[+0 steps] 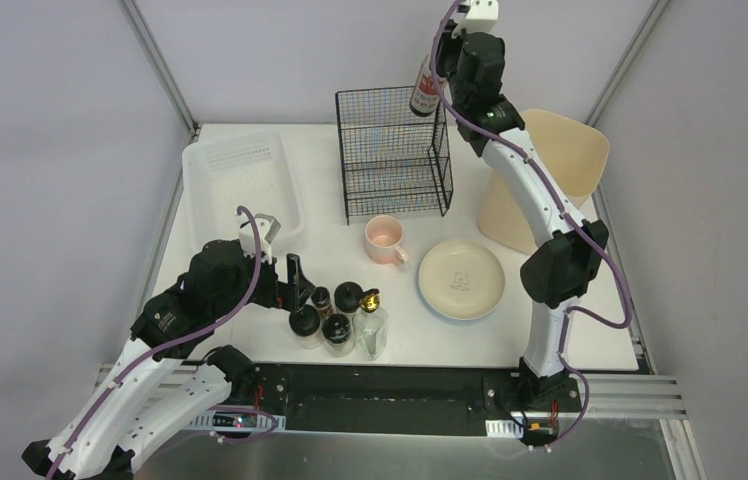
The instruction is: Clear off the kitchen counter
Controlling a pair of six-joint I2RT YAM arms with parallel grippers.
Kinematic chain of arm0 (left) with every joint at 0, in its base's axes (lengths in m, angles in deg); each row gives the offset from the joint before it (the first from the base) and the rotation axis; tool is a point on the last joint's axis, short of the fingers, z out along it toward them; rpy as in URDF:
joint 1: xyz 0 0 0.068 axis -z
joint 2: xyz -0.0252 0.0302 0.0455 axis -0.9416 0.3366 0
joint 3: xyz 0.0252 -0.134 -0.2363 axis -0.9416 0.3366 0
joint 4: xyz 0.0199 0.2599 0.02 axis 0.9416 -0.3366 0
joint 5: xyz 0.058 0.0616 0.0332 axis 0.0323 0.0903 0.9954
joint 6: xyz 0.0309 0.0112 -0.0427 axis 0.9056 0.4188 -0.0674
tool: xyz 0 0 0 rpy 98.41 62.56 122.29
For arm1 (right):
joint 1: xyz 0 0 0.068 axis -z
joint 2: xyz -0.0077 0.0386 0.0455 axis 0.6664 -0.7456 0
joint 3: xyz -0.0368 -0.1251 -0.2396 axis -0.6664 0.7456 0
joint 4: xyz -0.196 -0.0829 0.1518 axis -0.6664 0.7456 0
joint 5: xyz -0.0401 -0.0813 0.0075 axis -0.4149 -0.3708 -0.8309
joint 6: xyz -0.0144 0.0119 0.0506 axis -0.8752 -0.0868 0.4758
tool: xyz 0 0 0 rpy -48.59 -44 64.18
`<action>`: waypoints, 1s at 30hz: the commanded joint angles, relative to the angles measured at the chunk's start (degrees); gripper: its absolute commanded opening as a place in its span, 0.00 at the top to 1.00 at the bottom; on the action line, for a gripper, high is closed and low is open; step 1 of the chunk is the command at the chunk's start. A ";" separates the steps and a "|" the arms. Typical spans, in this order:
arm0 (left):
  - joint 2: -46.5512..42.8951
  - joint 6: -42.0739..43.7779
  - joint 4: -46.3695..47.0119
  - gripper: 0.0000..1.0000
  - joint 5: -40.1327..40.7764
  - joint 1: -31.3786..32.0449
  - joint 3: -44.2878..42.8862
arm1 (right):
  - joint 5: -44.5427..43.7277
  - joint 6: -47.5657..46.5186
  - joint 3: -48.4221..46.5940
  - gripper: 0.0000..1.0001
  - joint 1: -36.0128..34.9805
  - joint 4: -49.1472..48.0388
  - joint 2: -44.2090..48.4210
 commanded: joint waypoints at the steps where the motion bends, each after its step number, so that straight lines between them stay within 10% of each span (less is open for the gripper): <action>1: -0.28 0.34 0.80 0.00 -1.29 -0.80 0.32 | 0.73 0.53 0.91 1.00 -0.95 -6.42 5.30; 30: 0.02 0.46 0.89 0.00 -1.89 -1.32 0.31 | -4.81 -2.55 -10.29 1.00 -1.20 3.87 -9.15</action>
